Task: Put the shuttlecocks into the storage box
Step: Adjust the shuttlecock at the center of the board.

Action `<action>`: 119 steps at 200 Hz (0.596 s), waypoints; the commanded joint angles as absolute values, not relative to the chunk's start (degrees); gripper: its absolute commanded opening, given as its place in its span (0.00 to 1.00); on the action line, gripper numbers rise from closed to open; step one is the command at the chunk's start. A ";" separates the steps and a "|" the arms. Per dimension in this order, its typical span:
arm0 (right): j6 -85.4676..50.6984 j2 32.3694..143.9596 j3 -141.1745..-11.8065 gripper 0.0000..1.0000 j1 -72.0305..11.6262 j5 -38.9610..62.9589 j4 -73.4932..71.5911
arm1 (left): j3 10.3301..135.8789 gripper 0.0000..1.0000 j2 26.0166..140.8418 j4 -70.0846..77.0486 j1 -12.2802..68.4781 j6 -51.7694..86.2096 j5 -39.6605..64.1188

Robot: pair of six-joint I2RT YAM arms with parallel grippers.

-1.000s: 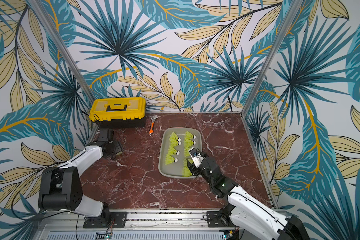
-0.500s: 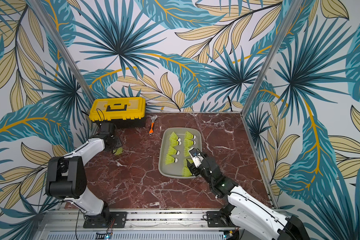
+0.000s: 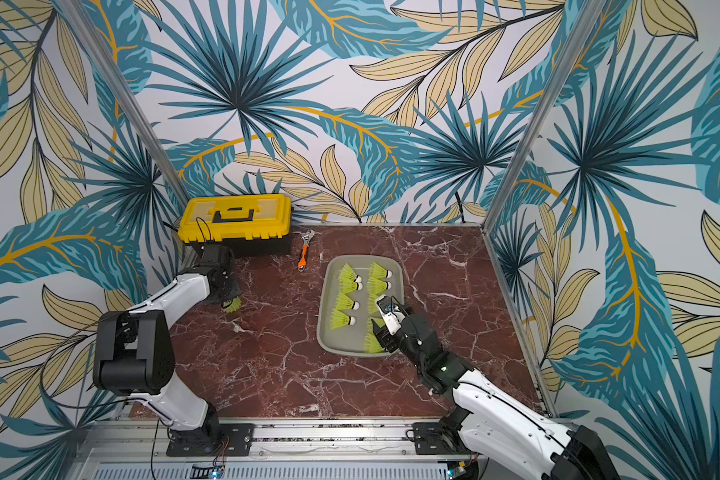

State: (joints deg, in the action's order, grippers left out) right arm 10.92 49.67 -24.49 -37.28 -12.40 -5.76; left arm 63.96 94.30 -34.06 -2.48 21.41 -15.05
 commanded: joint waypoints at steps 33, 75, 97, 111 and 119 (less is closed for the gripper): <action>10.37 50.45 -24.61 0.74 -37.44 -11.87 -7.03 | 62.25 0.19 86.29 -41.58 -0.59 21.75 -19.44; 10.14 50.63 -24.39 0.74 -37.44 -11.69 -7.38 | 63.09 0.19 87.00 -44.30 7.72 21.23 -22.20; 10.04 50.54 -24.08 0.74 -37.49 -11.69 -7.31 | 63.44 0.19 88.77 -44.23 11.80 20.99 -23.34; 9.94 50.32 -23.91 0.74 -37.44 -11.77 -7.10 | 63.81 0.19 90.12 -44.36 14.28 20.83 -24.55; 9.93 50.11 -23.75 0.74 -37.45 -11.86 -7.00 | 64.09 0.19 90.88 -44.38 15.54 20.84 -25.21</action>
